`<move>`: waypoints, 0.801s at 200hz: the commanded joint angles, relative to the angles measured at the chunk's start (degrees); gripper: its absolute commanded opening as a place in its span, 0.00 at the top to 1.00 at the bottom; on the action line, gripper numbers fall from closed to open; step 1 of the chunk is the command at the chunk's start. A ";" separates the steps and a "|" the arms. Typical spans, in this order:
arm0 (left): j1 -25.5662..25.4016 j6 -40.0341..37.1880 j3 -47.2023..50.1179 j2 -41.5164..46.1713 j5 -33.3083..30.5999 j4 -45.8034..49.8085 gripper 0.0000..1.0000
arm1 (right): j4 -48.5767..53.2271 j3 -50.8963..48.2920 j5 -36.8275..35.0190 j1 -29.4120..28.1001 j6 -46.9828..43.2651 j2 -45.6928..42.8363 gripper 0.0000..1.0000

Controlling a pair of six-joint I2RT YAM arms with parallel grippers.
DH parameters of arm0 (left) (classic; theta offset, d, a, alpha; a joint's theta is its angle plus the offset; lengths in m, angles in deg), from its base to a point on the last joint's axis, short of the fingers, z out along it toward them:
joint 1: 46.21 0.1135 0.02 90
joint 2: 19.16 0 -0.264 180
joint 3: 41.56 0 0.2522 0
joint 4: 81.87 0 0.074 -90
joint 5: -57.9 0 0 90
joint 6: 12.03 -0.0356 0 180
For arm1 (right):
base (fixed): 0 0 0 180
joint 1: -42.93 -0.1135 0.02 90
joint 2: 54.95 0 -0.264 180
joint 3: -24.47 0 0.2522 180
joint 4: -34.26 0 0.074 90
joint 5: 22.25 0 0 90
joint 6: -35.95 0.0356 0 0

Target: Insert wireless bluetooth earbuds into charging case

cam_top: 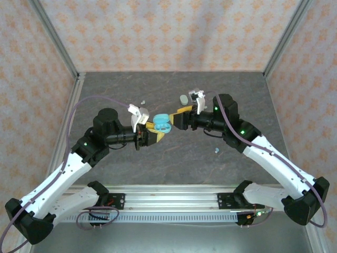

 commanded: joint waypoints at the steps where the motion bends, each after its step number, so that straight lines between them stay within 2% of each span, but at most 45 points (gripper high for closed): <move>1: -0.20 -1.25 0.73 0.87 -1.53 -1.99 0.91 | 0.18 -0.60 -1.89 0.35 1.79 -2.30 0.35; 52: 0.10 -0.22 0.86 0.14 -2.48 -2.28 0.90 | 2.46 -0.25 -0.72 0.36 3.74 -2.98 0.35; 78: 0.65 -0.21 0.94 -0.17 -3.11 -1.44 0.91 | 5.82 0.51 -2.49 0.36 5.35 -3.50 0.35; 123: 2.29 -0.06 3.09 -0.02 -4.61 0.12 0.91 | 19.78 4.40 -13.23 1.08 9.15 -1.45 0.35; 160: 2.78 -0.13 5.26 2.12 -6.23 1.62 0.91 | 21.03 3.24 -18.95 1.85 15.23 3.38 0.40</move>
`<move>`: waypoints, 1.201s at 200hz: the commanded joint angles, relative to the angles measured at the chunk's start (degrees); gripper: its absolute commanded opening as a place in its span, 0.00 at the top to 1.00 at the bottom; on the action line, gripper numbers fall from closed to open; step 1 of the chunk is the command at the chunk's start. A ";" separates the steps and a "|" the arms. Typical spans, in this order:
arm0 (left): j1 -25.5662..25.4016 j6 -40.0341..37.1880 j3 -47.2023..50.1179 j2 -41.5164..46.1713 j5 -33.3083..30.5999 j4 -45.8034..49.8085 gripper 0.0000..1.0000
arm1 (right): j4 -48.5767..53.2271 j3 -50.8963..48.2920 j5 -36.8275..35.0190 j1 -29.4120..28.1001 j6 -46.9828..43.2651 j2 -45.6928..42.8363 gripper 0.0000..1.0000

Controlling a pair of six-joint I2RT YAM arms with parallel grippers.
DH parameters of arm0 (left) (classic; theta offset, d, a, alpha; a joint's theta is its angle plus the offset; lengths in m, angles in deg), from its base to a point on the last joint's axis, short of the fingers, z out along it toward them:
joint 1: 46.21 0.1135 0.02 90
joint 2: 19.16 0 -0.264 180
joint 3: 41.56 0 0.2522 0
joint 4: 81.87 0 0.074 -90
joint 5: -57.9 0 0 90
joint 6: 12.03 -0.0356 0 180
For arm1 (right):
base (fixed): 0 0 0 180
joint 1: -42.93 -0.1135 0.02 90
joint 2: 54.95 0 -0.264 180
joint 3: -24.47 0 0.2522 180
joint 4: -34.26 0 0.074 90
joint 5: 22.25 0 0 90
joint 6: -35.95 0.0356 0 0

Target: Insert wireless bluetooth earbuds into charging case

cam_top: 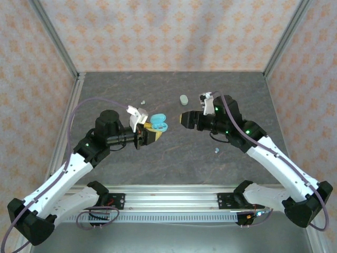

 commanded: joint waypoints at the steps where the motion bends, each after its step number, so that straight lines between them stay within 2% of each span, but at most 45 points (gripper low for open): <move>1: 0.58 -0.28 1.35 2.17 -1.86 1.35 0.91 | 3.80 0.67 -6.17 0.45 5.12 3.59 0.40; 48: 0.88 -1.85 1.18 6.31 -4.07 6.25 0.91 | 0.37 4.20 -3.89 0.33 7.36 17.32 0.44; 108: 1.11 -3.19 -1.55 9.61 -5.08 12.31 0.90 | -1.11 19.65 -1.88 -2.45 5.85 40.82 0.53; 135: 1.12 -2.79 -2.21 10.76 -5.55 13.35 0.90 | 0.86 28.50 -6.74 -5.07 4.65 50.07 0.58; 179: 1.12 -2.45 -2.26 12.40 -6.24 14.03 0.90 | -1.79 38.28 -8.92 -8.12 4.29 60.52 0.59; 213: 1.17 -2.19 -2.43 12.64 -6.94 14.29 0.90 | -6.23 42.58 -9.87 -9.52 2.56 66.15 0.68; 240: 1.16 -1.66 -2.02 13.25 -7.20 13.94 0.90 | -6.17 46.85 -10.49 -10.40 0.79 70.13 0.70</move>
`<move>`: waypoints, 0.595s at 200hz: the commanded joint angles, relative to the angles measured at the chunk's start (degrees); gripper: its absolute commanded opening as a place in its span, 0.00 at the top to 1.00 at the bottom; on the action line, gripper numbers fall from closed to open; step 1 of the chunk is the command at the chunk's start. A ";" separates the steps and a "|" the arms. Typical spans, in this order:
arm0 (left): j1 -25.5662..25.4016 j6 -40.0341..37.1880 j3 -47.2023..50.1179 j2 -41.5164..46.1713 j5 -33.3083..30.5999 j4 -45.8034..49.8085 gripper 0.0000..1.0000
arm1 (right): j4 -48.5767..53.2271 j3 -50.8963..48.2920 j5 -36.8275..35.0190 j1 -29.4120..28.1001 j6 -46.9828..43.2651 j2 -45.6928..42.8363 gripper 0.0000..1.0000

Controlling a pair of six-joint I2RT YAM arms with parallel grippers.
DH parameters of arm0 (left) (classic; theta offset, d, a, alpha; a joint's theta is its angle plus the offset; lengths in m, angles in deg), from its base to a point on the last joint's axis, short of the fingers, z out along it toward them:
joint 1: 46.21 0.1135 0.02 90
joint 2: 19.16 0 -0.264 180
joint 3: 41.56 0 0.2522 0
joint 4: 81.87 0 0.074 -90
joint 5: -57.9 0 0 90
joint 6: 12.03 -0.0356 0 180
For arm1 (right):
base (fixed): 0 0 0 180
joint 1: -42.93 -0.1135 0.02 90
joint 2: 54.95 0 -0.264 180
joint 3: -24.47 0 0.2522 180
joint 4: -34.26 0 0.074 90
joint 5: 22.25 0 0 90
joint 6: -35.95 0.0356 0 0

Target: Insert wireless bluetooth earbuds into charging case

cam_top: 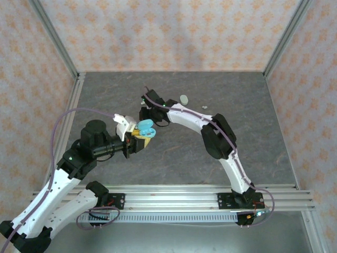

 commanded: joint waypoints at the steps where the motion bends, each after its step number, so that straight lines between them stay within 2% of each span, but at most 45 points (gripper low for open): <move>1: 0.57 0.27 -1.33 1.37 -1.13 0.21 0.90 | -1.62 4.17 -2.45 -0.83 -2.43 2.97 0.70; 81: 0.59 0.83 -0.81 2.02 -1.65 0.17 0.90 | 2.94 16.89 -2.63 -1.96 -5.18 13.22 0.69; 119: 0.62 0.77 -0.88 2.09 -1.73 0.28 0.90 | 4.76 18.96 -3.18 -2.50 -6.06 15.15 0.69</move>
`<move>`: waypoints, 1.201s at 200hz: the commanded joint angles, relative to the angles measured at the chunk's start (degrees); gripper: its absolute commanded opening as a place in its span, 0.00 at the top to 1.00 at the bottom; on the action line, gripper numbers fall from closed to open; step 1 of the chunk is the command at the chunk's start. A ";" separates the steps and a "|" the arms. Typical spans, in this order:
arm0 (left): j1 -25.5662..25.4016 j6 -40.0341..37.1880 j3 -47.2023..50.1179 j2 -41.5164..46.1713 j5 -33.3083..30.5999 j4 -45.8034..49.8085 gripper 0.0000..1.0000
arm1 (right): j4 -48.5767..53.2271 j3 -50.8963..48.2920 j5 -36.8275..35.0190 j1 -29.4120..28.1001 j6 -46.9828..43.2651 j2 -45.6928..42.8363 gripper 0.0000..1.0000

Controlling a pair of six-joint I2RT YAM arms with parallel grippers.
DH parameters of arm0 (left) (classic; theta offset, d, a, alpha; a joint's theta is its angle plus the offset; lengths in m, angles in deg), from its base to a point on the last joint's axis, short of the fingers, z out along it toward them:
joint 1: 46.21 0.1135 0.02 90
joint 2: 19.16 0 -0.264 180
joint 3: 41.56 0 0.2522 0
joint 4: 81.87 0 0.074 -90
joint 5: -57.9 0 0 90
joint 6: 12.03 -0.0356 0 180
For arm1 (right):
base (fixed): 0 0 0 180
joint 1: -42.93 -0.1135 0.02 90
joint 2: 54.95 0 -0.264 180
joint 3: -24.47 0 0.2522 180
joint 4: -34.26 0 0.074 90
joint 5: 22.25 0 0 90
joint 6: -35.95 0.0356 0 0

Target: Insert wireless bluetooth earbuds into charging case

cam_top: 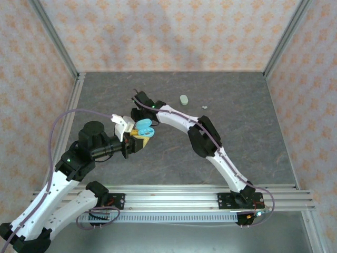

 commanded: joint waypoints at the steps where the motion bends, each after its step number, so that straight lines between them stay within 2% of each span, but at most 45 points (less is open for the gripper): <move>1: 0.64 0.37 -0.88 0.85 -0.67 0.18 0.90 | 2.92 2.06 -1.71 -0.80 -1.58 1.23 0.69; 53: 0.53 0.20 -0.72 1.03 -1.00 0.51 0.90 | 3.66 0.86 -2.23 -2.03 -3.11 1.41 0.63; 180: 0.55 0.16 -0.44 2.27 -1.55 1.25 0.90 | 5.53 -0.21 -4.36 -2.66 -4.76 2.11 0.63; 205: 0.54 0.17 -0.36 2.26 -1.42 1.24 0.90 | 5.62 -0.75 -4.48 -2.66 -4.89 2.16 0.71; 240: 0.53 0.05 -0.26 2.29 -1.45 1.43 0.90 | 5.40 -1.62 -4.47 -2.79 -5.19 2.20 0.72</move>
